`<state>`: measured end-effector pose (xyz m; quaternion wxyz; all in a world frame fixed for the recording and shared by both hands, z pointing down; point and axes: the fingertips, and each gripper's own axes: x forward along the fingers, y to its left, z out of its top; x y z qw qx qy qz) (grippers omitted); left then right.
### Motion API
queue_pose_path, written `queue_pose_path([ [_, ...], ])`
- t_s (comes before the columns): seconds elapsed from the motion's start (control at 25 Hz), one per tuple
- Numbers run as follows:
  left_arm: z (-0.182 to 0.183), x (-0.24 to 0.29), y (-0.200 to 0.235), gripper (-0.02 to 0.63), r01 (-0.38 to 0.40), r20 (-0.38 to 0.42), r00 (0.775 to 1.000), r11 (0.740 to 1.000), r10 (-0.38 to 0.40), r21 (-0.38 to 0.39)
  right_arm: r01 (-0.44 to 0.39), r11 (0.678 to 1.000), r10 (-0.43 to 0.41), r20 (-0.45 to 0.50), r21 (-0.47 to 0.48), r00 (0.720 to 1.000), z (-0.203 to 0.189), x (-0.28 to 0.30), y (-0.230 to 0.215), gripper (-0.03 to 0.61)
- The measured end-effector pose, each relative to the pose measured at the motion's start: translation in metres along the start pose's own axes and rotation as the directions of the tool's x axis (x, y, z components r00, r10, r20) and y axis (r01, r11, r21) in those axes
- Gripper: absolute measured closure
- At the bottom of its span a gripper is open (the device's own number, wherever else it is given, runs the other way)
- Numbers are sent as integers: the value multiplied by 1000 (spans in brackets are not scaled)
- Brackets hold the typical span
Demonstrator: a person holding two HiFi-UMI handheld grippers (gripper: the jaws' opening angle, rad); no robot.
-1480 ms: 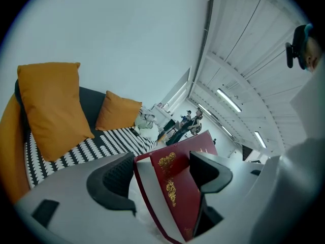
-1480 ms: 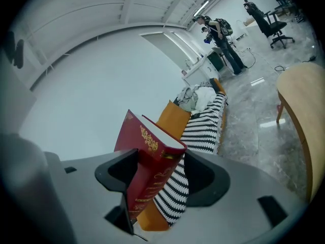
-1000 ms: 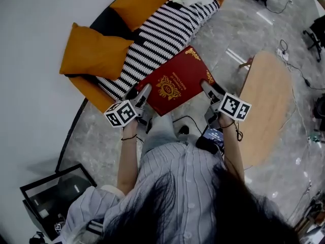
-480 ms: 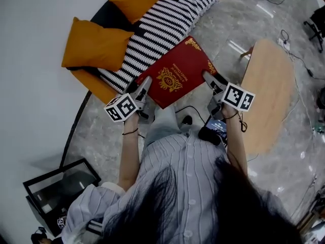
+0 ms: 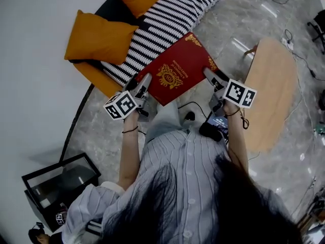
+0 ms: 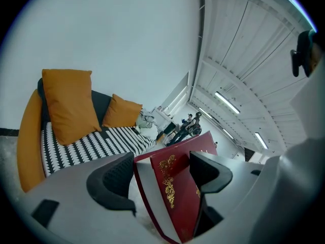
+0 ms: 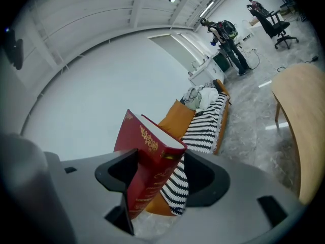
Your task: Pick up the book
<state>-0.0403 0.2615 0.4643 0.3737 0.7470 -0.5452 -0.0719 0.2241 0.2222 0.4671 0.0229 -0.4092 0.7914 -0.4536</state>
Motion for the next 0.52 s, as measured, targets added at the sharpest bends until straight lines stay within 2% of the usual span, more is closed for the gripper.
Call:
queue_pose_path([
  [0.52, 0, -3, 11, 273, -37, 32, 999, 999, 38, -25, -31, 999, 30, -51, -18, 998, -1, 18, 0, 281],
])
